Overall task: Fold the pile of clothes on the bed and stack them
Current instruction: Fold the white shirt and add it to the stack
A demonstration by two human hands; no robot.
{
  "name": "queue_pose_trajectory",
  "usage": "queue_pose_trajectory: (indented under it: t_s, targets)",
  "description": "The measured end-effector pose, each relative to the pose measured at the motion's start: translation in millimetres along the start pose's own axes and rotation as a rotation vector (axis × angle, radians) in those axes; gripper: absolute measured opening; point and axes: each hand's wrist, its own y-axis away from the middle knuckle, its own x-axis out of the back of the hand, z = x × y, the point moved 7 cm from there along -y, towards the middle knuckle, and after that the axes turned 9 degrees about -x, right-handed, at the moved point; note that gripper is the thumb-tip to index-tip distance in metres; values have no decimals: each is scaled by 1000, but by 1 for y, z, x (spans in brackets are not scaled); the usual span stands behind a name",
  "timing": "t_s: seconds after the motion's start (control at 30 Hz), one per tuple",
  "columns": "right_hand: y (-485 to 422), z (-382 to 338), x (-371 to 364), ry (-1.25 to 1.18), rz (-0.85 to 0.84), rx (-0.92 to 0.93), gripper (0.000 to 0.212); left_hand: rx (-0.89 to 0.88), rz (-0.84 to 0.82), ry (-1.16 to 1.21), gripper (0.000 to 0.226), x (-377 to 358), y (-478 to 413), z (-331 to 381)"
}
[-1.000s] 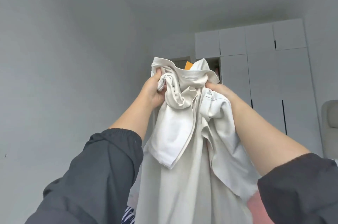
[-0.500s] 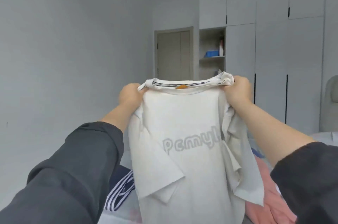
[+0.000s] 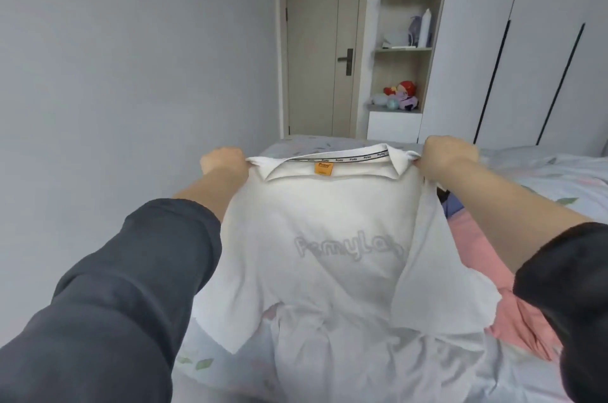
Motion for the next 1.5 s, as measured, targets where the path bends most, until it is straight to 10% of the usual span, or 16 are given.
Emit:
queue_pose_trajectory:
  t_s: [0.2,0.33,0.53,0.7,1.1,1.27,1.5]
  targets:
    - [-40,-20,-88,-832,-131,-177,21,383,-33,1287,33,-106,-28,14]
    - [-10,-47,-170,-804,-324,-9,85,57,-202,1076,88,-166,2,61]
    - [82,-26,-294,-24,-485,317,66,-246,-623,329,70,-280,106,90]
    - [129,10,-337,131,-427,220,59,-393,-485,20,54,-299,158,83]
    - [143,4,-321,-63,-211,181,54,-282,-327,-71,32,-258,159,63]
    - [166,-21,-305,-152,-154,326,44,152,-413,153,18,-247,165,4]
    - [184,-25,-310,-130,-276,369,43,210,-491,829,18,-252,175,8]
